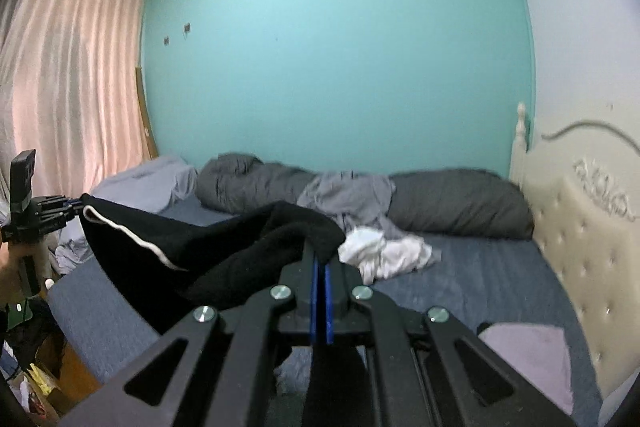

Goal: Fold clothes

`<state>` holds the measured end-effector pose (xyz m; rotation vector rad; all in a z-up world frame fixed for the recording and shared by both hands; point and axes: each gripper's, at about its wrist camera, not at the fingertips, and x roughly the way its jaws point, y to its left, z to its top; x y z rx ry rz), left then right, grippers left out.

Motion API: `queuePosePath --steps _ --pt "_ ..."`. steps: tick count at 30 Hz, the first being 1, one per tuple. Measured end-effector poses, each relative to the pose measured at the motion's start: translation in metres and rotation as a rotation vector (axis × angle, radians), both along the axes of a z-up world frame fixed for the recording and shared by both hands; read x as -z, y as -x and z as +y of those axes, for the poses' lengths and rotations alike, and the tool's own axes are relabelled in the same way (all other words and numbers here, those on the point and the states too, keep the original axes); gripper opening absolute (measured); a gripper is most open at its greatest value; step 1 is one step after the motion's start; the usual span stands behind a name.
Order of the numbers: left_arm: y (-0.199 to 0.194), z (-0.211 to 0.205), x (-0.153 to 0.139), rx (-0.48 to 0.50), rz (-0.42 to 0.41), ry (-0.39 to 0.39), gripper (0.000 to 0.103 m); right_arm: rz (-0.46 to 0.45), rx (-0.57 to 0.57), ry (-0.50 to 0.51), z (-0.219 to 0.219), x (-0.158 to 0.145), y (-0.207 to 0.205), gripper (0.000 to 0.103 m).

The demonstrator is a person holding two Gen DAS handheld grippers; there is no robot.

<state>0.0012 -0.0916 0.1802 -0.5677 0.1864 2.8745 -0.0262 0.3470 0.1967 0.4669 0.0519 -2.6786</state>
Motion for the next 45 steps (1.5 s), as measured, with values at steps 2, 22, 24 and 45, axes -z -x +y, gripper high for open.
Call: queuePosePath --steps 2,22,24,45 --pt "-0.008 -0.006 -0.017 -0.005 0.026 -0.008 0.006 0.030 -0.003 -0.001 0.000 -0.018 -0.009 0.002" --pt "0.016 -0.009 0.047 0.031 -0.112 0.015 0.006 -0.099 0.008 -0.106 -0.001 0.039 0.006 0.002" --pt "0.032 -0.005 0.069 0.035 -0.148 0.015 0.006 -0.148 0.019 -0.111 0.002 0.063 0.022 0.002" --pt "0.285 0.008 0.258 0.037 -0.405 -0.036 0.006 -0.444 0.132 -0.157 0.011 0.258 0.250 0.002"
